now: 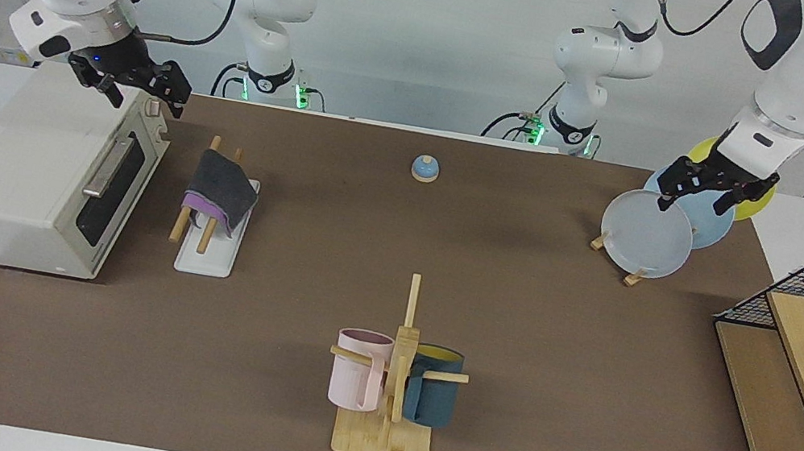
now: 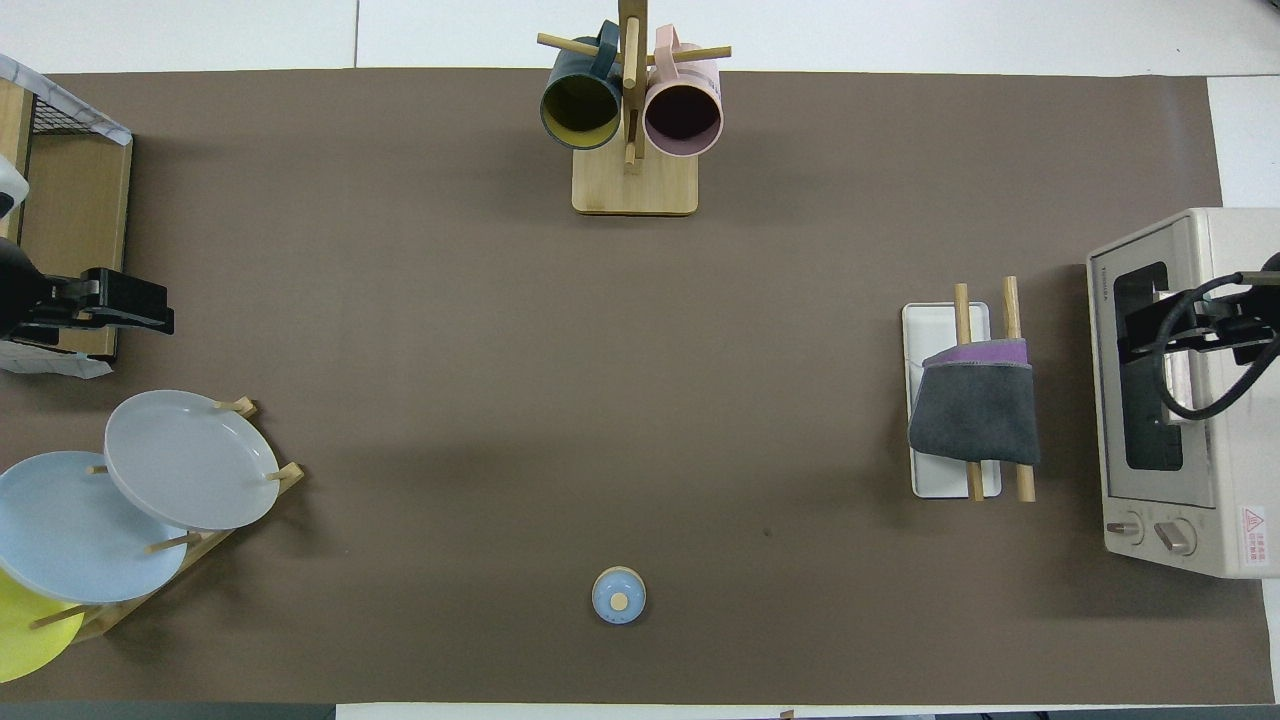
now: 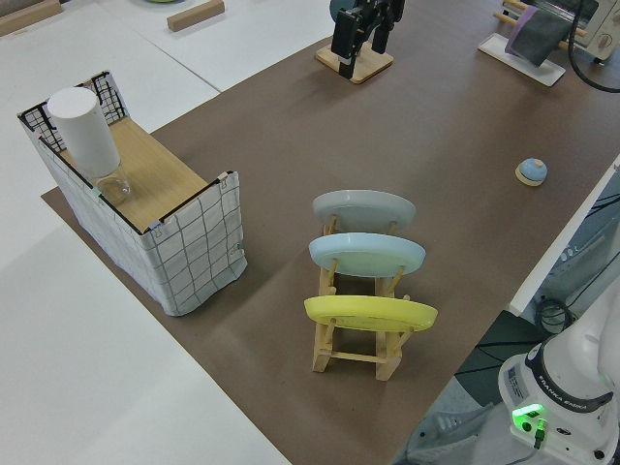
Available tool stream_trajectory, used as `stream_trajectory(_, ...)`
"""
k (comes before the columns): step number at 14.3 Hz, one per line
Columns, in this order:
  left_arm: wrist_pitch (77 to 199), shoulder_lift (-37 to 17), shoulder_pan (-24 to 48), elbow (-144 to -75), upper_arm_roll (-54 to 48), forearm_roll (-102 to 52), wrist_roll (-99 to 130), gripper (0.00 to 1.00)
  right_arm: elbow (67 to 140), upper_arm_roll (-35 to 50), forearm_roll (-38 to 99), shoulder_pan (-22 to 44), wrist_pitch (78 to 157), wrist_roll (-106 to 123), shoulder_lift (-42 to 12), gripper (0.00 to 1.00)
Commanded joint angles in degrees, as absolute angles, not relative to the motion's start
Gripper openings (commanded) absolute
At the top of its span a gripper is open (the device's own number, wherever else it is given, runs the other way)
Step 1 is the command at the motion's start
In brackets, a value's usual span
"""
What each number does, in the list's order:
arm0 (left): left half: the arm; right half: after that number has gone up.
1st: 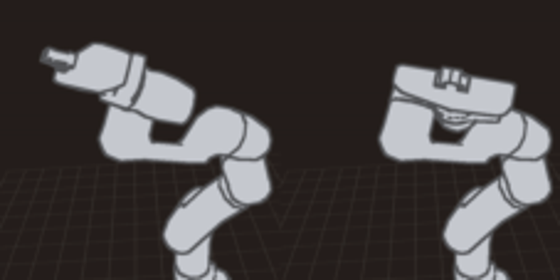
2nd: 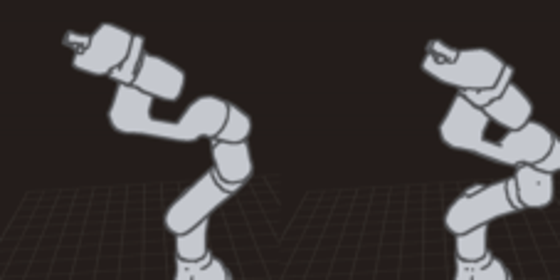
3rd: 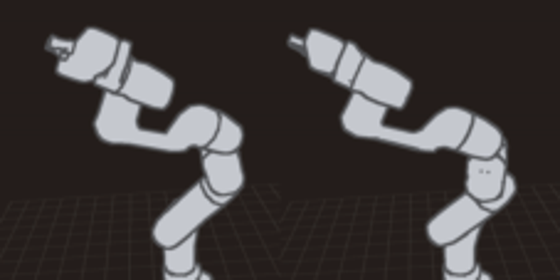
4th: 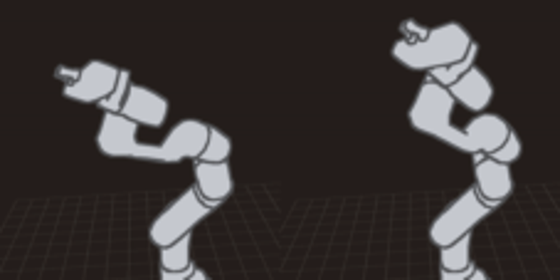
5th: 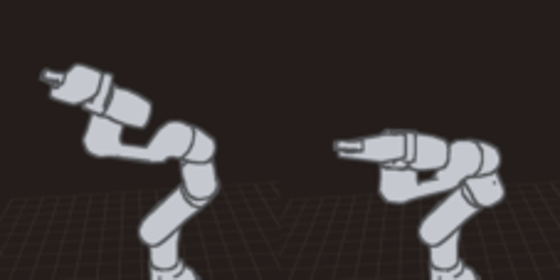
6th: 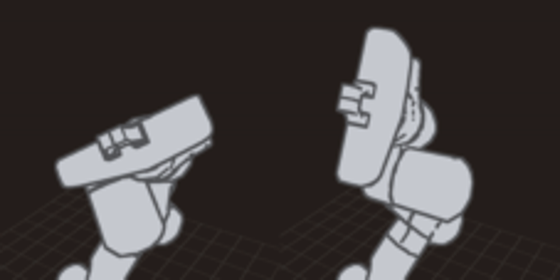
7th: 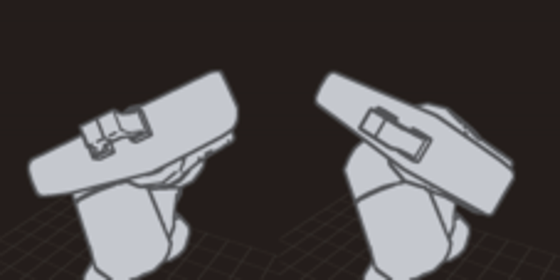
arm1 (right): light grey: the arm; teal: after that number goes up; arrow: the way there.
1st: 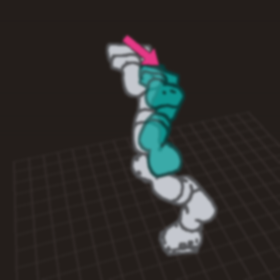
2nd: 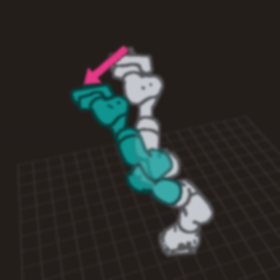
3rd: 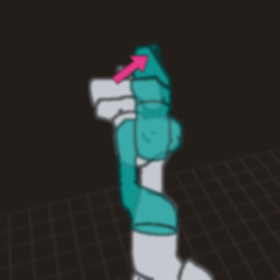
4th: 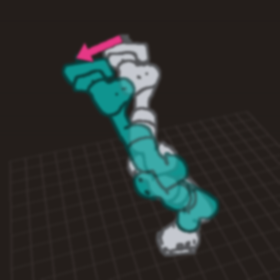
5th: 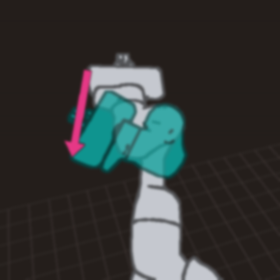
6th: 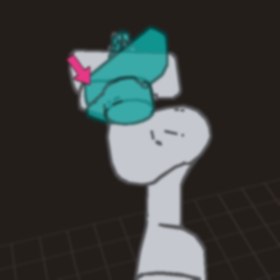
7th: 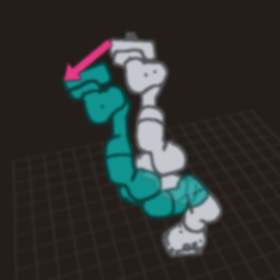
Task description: Fold towel and hang on rack
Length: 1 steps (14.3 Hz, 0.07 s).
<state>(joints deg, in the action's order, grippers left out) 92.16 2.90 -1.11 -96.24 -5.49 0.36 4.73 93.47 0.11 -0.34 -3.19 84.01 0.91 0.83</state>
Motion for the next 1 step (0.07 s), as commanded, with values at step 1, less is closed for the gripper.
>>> stream_trajectory(1, 91.14, 2.99, -1.67, -95.8, -5.8, -0.44, 4.31, 1.0, 94.75, 0.09, 0.53, -3.34, 84.99, 0.44, 1.67, 1.0)
